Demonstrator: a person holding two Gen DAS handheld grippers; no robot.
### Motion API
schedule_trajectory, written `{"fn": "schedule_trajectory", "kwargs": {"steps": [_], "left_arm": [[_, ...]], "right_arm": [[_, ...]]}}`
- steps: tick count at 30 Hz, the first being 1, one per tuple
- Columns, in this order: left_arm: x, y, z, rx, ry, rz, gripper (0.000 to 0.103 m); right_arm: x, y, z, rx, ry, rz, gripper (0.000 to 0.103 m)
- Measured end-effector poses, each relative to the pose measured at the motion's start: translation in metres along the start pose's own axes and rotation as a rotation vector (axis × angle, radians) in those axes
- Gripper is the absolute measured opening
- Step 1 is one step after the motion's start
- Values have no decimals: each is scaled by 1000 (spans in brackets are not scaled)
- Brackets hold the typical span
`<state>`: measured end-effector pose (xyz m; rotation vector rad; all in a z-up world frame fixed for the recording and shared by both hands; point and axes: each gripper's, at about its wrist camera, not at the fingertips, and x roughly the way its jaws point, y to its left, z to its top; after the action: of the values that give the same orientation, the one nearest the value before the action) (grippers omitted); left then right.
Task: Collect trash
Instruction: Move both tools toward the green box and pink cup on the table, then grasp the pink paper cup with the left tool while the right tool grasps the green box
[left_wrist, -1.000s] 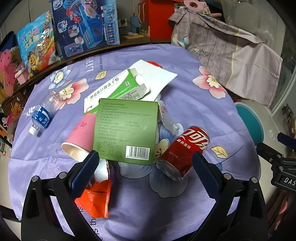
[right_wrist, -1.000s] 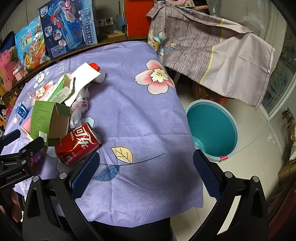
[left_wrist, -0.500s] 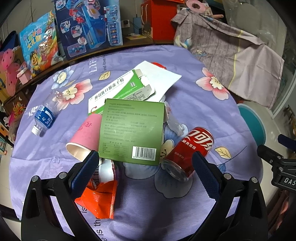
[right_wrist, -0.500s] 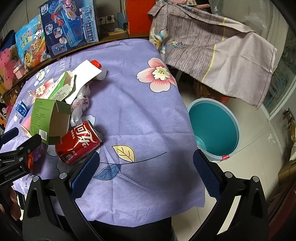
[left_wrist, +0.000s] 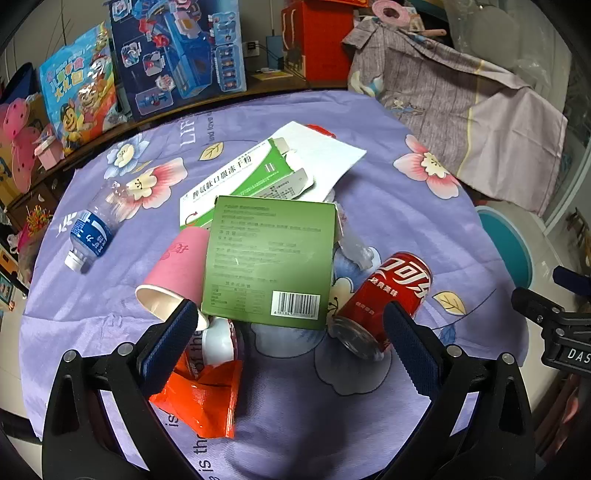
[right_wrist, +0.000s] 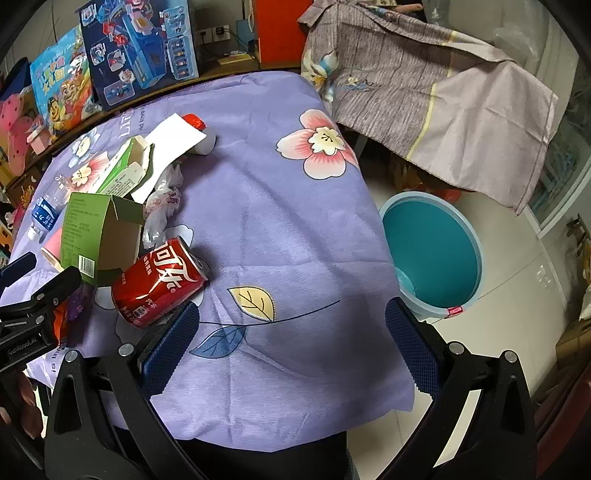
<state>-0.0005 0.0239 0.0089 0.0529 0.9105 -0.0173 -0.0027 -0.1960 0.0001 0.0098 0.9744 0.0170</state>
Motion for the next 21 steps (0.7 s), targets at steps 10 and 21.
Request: {"fn": "schedule_trajectory", "kwargs": {"steps": [10, 21], "left_arm": [[2, 15, 0, -5, -4, -3, 100], [4, 60, -10, -22, -9, 12, 100]], "right_arm": [[4, 10, 5, -17, 21, 17, 97], [12, 46, 24, -72, 71, 148, 97]]}}
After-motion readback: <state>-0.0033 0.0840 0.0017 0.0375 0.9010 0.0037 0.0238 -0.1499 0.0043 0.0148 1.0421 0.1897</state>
